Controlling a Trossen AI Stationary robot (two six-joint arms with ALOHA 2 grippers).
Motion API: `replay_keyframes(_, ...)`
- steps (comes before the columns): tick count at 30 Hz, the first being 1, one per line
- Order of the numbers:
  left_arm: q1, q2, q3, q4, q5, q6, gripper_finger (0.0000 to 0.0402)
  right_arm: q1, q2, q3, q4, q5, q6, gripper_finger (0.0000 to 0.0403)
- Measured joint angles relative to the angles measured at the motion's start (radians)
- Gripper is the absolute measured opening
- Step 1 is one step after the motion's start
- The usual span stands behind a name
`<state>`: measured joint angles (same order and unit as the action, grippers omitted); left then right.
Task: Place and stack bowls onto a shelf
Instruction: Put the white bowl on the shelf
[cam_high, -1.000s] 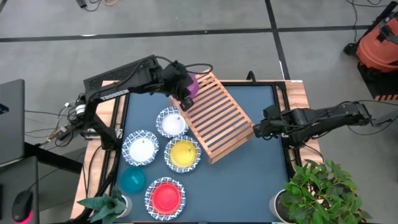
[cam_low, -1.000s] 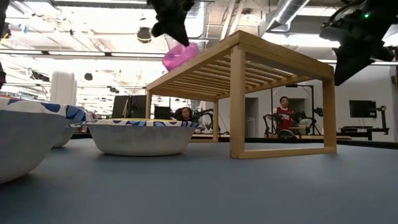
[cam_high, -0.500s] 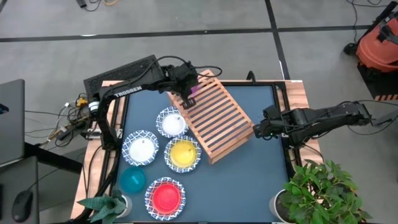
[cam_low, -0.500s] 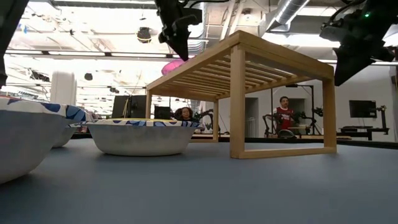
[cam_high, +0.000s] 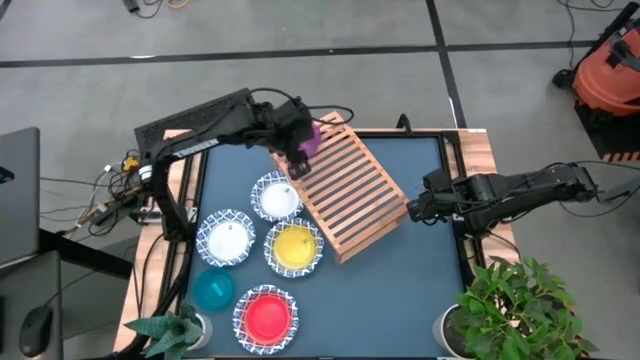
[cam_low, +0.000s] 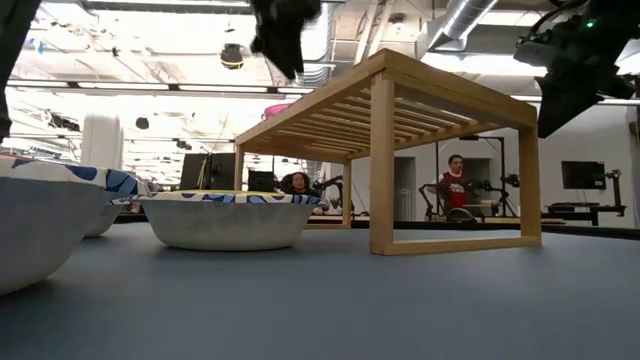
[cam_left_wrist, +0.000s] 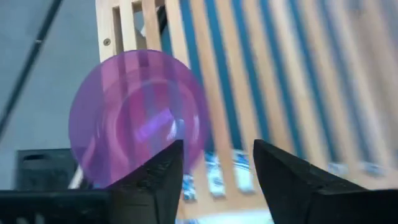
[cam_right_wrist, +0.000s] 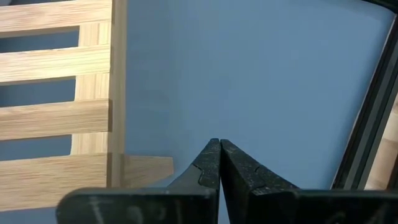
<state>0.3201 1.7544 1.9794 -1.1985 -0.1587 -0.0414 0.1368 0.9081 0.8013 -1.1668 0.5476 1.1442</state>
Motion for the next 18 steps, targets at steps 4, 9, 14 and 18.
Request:
replay_keyframes(4, -0.024, -0.054, 0.105, -0.198, 0.005, -0.072, 0.0192, 0.000, 0.000, 0.000, 0.000, 0.000, 0.000, 0.0029)
replay_keyframes(9, -0.045, -0.149, 0.093, -0.349, -0.031, -0.253, 0.0192, 0.000, 0.000, 0.000, 0.000, 0.000, 0.000, 0.0035)
replay_keyframes(14, -0.068, -0.277, -0.059, -0.328, -0.041, -0.403, 0.0192, 0.000, 0.000, 0.000, 0.000, 0.000, 0.000, 0.0035)
replay_keyframes(18, -0.068, -0.383, -0.264, -0.261, -0.059, -0.506, 0.0192, 0.000, 0.000, 0.000, 0.000, 0.001, 0.000, 0.0033)
